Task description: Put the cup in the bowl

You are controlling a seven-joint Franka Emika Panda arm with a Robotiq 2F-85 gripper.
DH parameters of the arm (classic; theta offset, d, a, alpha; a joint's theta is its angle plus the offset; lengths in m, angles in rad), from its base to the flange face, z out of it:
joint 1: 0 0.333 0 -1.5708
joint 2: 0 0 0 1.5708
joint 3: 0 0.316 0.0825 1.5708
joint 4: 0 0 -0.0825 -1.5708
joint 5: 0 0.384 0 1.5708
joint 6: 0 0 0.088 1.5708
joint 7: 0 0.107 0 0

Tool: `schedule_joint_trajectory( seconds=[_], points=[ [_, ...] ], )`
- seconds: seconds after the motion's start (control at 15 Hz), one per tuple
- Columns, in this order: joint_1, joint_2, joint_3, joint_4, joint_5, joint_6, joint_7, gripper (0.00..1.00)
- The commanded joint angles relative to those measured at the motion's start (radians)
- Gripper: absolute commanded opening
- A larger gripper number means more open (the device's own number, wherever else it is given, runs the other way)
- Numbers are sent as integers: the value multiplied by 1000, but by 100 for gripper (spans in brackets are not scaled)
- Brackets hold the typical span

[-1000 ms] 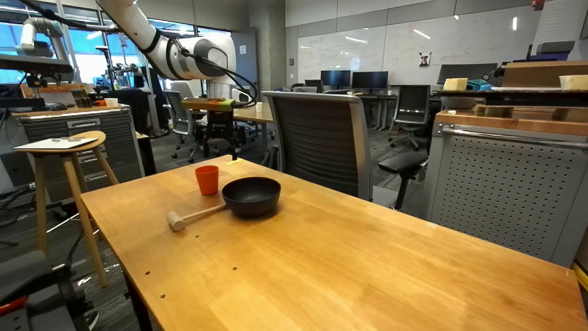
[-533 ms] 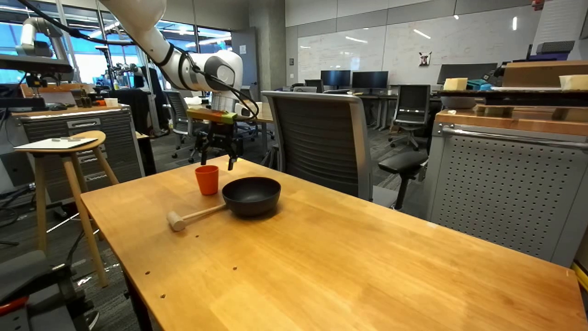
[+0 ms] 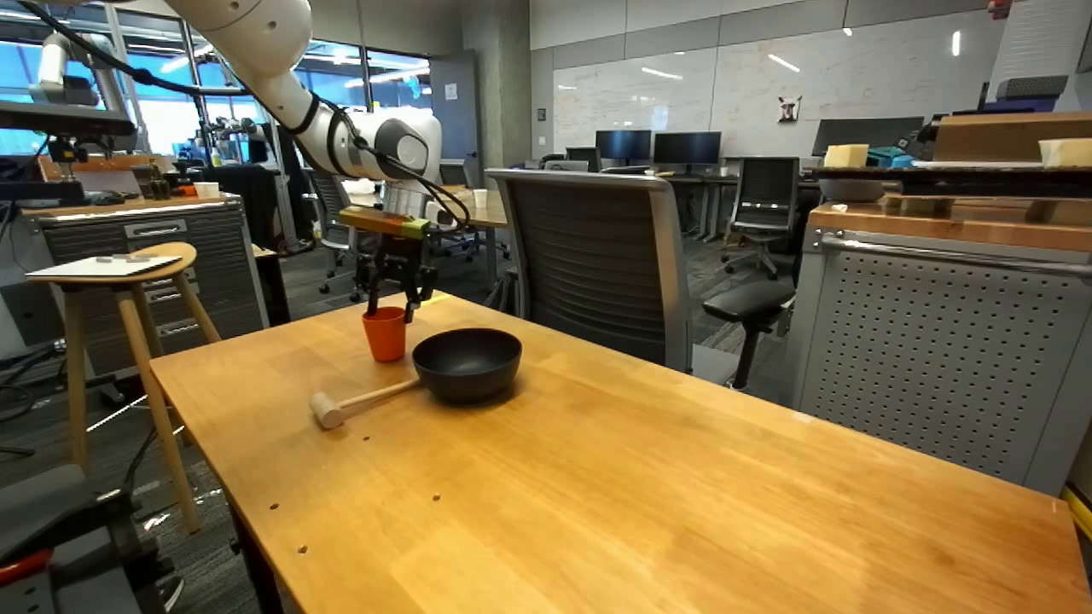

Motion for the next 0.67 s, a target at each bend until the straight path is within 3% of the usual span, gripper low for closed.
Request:
schedule_joint_trajectory(
  seconds=[0.0, 0.27, 0.53, 0.6],
  points=[
    [1, 32, -1, 56, 19, -7, 16, 42],
    [-5, 47, -18, 56, 7, 0, 21, 11],
    [-19, 40, -44, 32, -7, -18, 17, 3],
    [-24, 20, -46, 21, -10, -16, 15, 7]
  ],
)
